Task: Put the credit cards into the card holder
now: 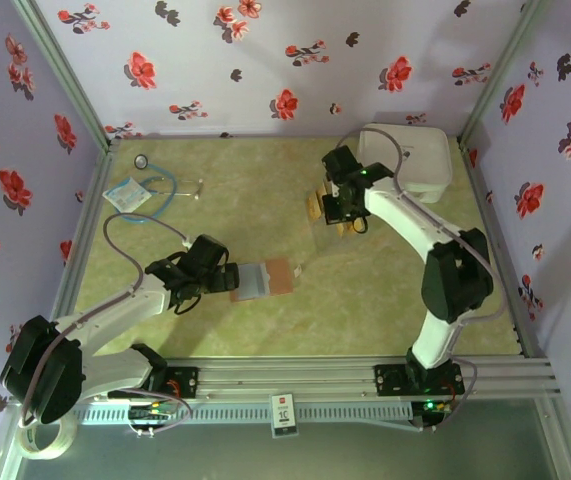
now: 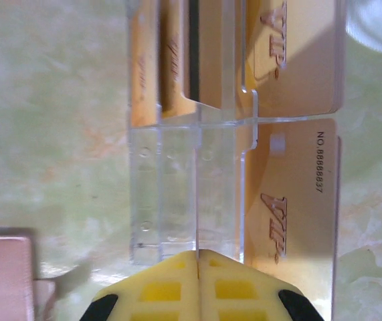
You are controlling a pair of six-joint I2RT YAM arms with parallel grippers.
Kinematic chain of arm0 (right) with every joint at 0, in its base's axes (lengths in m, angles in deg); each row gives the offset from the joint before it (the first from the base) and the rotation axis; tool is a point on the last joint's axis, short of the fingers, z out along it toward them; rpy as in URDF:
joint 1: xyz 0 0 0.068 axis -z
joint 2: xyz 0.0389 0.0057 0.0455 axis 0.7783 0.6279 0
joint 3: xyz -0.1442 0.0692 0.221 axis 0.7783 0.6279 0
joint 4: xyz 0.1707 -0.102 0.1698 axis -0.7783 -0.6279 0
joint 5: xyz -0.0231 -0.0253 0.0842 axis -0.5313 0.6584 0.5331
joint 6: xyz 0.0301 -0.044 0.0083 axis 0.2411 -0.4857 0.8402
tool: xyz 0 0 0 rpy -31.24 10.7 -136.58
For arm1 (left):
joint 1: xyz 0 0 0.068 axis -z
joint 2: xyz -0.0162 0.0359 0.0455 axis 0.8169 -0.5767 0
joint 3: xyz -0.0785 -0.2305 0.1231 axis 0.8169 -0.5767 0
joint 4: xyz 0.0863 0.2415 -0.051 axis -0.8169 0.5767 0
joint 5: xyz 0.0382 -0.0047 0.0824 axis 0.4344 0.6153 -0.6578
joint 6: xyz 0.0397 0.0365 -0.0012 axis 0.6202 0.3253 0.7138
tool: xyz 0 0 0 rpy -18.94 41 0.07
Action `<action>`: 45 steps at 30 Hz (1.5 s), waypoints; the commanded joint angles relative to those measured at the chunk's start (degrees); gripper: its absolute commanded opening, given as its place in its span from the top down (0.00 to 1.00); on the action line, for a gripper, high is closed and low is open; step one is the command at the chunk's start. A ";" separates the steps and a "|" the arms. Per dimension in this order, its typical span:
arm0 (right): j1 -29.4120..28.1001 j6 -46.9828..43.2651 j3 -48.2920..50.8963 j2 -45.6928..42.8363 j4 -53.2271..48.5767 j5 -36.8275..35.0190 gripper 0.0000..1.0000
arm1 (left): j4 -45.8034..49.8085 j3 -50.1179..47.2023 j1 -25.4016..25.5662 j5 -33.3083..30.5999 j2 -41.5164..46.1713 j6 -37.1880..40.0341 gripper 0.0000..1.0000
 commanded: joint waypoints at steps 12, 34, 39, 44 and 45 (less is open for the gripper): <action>-0.65 14.76 16.50 -17.04 24.13 21.92 1.00 | 8.54 6.88 -0.56 -2.55 -2.93 -2.05 0.00; -9.94 32.23 49.05 -11.54 78.41 29.27 1.00 | -3.61 1.18 3.58 1.38 -5.61 2.56 0.00; -10.29 34.91 51.77 -7.89 85.45 29.75 1.00 | -4.42 1.47 4.05 1.09 -8.44 3.02 0.00; -10.63 35.59 53.58 -6.38 88.73 29.80 1.00 | -4.73 1.65 4.32 0.03 -10.40 3.19 0.00; -10.72 35.59 53.77 -6.12 89.08 29.86 1.00 | -4.80 1.65 4.37 -0.07 -10.67 3.27 0.00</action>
